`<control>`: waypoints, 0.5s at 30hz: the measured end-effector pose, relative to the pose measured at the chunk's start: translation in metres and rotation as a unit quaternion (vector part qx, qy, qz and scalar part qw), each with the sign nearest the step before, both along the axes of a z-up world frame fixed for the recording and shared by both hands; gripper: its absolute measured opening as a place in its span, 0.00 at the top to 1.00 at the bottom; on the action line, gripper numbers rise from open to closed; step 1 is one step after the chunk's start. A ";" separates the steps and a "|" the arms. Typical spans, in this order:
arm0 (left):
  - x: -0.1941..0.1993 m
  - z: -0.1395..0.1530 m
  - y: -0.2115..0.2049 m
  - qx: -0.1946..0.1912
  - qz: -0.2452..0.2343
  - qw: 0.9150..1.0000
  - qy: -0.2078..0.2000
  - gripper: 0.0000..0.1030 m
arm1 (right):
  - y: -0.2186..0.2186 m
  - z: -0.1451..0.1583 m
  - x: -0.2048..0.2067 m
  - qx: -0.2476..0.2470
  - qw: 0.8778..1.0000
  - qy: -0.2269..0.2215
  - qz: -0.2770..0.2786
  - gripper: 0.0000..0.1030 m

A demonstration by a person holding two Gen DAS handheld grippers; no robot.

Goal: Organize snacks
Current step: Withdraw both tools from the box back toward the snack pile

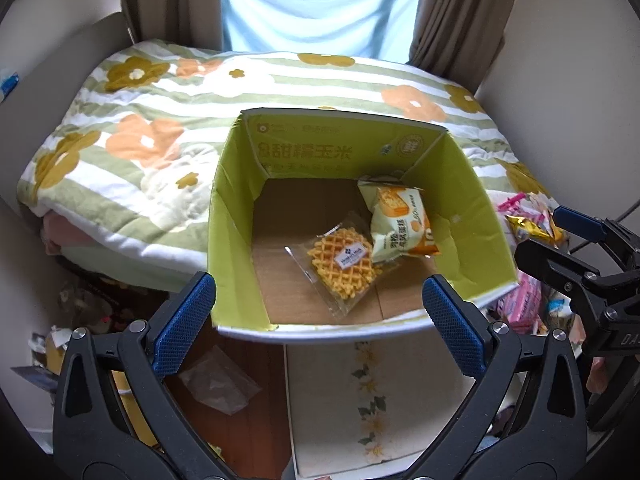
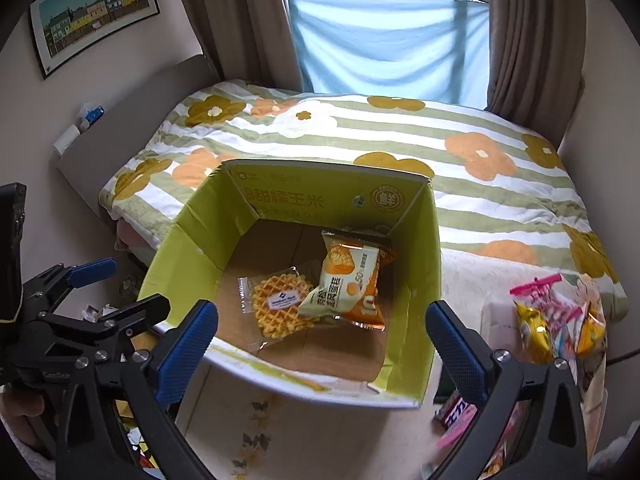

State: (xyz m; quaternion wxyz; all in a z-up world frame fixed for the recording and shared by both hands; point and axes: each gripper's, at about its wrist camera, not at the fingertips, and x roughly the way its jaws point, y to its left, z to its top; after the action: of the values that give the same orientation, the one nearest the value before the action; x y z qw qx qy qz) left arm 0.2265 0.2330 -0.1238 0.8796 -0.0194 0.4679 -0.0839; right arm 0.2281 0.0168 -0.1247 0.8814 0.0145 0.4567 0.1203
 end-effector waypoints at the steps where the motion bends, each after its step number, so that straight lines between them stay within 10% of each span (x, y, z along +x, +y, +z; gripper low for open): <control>1: -0.006 0.002 0.000 0.000 -0.002 1.000 -0.004 0.01 | 0.000 0.004 -0.008 -0.001 1.000 -0.004 -0.003 0.00; 15: -0.071 0.015 -0.059 -0.025 -0.047 0.999 -0.011 0.01 | -0.059 0.036 -0.091 -0.013 0.998 -0.044 -0.054 0.00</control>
State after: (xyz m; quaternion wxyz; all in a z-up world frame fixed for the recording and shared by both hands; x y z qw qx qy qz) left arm 0.1553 0.1742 -0.1084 0.8789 -0.0181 0.4564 -0.1372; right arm 0.1368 -0.0420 -0.0889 0.9057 0.0223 0.4179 0.0670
